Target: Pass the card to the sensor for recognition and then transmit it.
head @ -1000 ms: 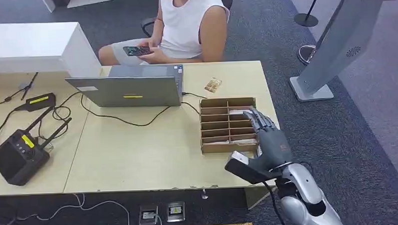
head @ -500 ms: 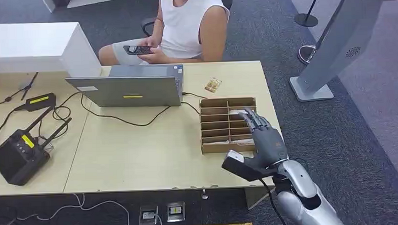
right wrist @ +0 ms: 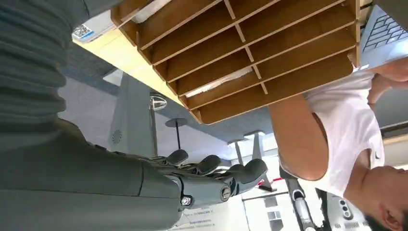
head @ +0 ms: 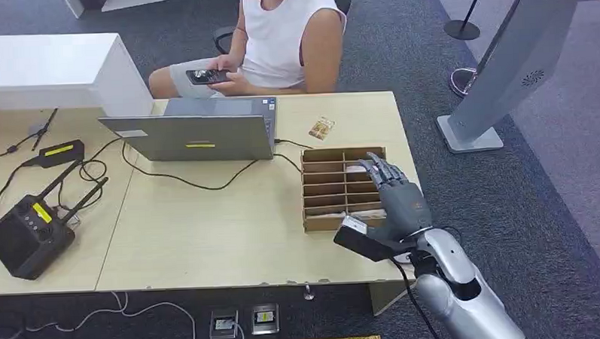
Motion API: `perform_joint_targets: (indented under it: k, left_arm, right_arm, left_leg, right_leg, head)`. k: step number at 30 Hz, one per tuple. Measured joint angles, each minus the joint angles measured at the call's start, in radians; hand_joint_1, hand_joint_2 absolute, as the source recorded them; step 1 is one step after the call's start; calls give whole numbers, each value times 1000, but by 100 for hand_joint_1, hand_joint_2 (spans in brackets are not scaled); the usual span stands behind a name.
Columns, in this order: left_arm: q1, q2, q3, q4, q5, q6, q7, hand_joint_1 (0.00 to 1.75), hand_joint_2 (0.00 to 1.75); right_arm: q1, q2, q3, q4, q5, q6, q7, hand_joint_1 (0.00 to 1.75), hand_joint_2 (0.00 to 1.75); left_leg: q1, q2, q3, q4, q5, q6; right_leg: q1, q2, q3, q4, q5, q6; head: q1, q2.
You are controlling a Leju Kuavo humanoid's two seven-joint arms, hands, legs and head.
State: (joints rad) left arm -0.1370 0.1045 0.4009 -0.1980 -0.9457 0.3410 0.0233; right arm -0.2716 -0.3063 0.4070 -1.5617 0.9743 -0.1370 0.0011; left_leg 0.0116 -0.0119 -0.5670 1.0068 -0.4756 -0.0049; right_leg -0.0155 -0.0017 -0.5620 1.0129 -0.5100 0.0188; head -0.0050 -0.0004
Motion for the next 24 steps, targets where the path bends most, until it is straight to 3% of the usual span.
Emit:
perform_joint_targets:
  k: [24]
  left_arm:
    - [0, 0, 2, 0, 1, 0, -15, 0, 0]
  right_arm:
    - [-3, 8, -2, 116, -63, -10, -69, 0, 175]
  left_leg:
    - [0, 0, 0, 0, 0, 0]
  right_leg:
    - [0, 0, 0, 0, 0, 0]
  head:
    - [0, 0]
